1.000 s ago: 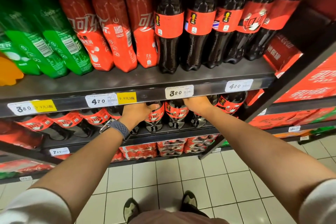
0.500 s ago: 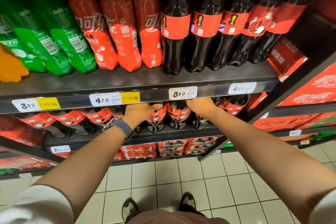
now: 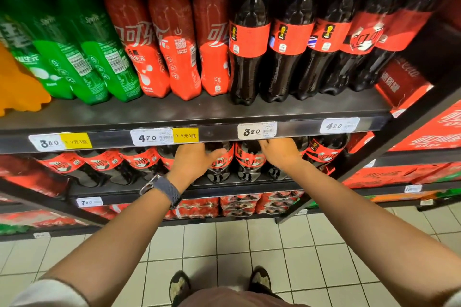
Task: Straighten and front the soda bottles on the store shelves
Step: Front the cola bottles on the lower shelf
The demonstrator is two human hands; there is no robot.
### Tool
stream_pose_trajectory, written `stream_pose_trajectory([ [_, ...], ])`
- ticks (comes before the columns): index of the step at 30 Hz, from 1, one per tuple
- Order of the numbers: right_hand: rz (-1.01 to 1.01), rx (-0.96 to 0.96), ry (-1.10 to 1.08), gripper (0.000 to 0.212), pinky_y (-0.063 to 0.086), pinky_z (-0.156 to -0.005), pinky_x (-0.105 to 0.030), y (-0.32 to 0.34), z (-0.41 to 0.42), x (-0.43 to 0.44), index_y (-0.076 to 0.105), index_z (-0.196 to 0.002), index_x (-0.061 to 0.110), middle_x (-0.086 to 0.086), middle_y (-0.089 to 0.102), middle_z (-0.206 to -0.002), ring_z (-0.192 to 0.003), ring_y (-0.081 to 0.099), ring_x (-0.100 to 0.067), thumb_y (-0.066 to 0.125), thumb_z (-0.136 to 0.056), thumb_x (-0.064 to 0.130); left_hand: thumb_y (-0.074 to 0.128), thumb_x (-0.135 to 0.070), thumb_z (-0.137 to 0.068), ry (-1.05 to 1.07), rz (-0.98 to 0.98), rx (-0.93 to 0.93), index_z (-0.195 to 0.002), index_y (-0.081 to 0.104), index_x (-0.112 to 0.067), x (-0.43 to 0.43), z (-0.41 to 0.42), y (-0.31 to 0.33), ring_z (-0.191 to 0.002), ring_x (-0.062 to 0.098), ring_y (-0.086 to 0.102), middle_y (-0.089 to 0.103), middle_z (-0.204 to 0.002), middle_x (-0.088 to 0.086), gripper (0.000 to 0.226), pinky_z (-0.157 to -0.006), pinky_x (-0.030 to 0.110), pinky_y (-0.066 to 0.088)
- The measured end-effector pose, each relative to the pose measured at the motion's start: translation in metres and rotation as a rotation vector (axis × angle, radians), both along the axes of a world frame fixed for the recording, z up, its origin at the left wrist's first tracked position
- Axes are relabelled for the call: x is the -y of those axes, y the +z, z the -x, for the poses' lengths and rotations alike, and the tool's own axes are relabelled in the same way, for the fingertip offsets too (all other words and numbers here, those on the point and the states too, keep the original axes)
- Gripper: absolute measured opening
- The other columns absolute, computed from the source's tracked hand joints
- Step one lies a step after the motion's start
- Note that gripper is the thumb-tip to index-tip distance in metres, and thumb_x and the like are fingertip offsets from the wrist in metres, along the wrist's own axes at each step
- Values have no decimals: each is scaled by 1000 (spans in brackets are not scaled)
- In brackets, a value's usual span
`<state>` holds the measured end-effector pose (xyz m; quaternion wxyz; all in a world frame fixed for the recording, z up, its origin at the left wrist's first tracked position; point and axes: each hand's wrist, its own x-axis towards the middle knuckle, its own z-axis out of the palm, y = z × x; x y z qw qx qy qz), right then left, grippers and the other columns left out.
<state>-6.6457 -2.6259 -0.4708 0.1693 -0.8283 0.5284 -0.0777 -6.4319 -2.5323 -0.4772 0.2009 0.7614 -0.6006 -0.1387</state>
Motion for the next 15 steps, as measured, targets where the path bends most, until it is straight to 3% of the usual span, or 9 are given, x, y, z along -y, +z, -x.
stream_pose_trajectory([
  [2,114,182,-58,27,36,-55,-31,-5,-3,-17,58,-100,17,-3,59,-79,-65,48,-19,38,-98,35,60,-49,-86,-7,149,54,-124,50,-23,-25,-14,-2,-92,24,59,64,-99,2,47,-76,30,46],
  [4,266,215,-32,25,45,-74,-35,-7,-8,-42,52,-110,19,-1,56,-98,-88,51,-19,43,-96,37,55,-41,-89,-40,265,110,-126,45,-25,-51,-32,-3,-96,17,51,54,-103,-3,42,-80,32,48],
  [6,374,171,74,43,40,-97,-38,-9,-23,-69,41,-131,12,-6,47,-119,-111,44,-24,46,-93,32,54,-34,-90,-44,308,155,-135,38,-26,-73,-55,-4,-103,14,46,48,-112,-5,48,-86,28,45],
  [8,379,166,176,59,30,-110,-43,-9,-38,-90,29,-143,3,-13,36,-139,-131,33,-30,46,-92,27,54,-31,-90,-16,317,219,-135,38,-22,-84,-74,-3,-101,15,45,47,-110,-4,48,-87,30,45],
  [12,410,179,356,53,36,-109,-43,-3,-99,-123,43,-138,-3,-16,41,-143,-133,39,-29,51,-92,22,56,-26,-88,6,323,376,-121,47,-16,-103,-123,1,-95,23,45,49,-104,0,36,-86,35,41],
  [15,299,224,378,58,33,-111,-37,4,-141,-129,32,-145,5,-9,38,-146,-134,36,-24,52,-94,25,56,-26,-86,33,302,413,-108,50,-11,-113,-151,0,-90,28,45,50,-97,4,26,-82,36,39],
])
